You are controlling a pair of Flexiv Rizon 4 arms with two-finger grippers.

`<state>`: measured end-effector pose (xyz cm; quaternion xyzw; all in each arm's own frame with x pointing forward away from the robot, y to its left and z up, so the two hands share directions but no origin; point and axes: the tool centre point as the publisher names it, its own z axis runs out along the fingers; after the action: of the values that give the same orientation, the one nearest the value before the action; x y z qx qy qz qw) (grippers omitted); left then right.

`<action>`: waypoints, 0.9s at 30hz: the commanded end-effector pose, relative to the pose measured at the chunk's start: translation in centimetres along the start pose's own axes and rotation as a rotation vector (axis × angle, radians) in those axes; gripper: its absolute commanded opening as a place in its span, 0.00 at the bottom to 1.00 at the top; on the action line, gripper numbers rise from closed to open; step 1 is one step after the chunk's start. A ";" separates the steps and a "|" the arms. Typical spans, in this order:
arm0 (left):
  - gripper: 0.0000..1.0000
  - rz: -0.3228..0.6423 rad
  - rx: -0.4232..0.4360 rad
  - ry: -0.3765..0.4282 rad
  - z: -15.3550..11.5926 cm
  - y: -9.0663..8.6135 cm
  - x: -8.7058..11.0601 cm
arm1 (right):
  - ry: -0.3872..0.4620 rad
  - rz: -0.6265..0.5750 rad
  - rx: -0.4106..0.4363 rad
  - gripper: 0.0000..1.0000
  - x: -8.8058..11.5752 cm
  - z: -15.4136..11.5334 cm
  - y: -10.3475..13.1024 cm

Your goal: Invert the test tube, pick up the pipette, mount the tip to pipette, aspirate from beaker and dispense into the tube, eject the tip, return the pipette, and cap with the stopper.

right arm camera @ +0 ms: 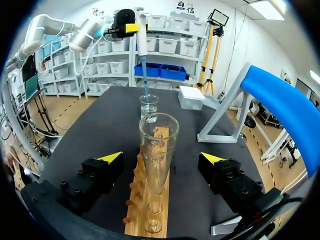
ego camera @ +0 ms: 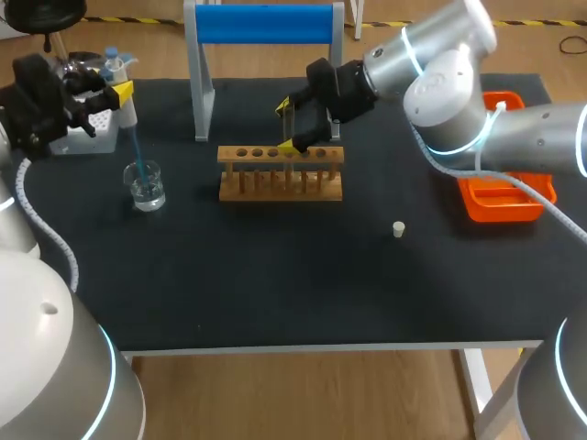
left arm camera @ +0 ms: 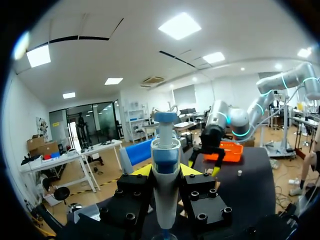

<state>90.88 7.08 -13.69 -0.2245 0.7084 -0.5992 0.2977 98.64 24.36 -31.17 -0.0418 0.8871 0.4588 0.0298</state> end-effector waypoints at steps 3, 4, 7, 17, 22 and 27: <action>0.00 0.014 -0.001 -0.009 -0.1 -1.3 0.5 | 0.003 0.001 0.003 1.00 0.0 -0.1 0.0; 0.00 0.016 0.000 -0.009 0.0 -1.5 0.6 | 0.003 0.001 0.003 1.00 0.0 -0.1 0.0; 0.00 0.016 -0.021 0.010 0.3 -2.1 0.7 | 0.003 0.001 0.003 1.00 0.0 -0.1 0.0; 0.00 0.008 -0.097 0.071 2.2 -4.9 0.8 | 0.003 0.001 0.003 1.00 0.0 -0.1 0.0; 0.00 0.010 -0.108 0.097 3.1 -7.2 1.2 | 0.003 0.001 0.003 1.00 0.0 -0.1 0.0; 0.00 0.005 -0.107 0.126 4.4 -10.0 1.7 | 0.003 0.001 0.003 1.00 0.0 -0.1 0.0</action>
<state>91.47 1.44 -5.82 -0.1957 0.7425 -0.5890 0.2520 98.63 24.35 -31.16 -0.0418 0.8870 0.4588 0.0298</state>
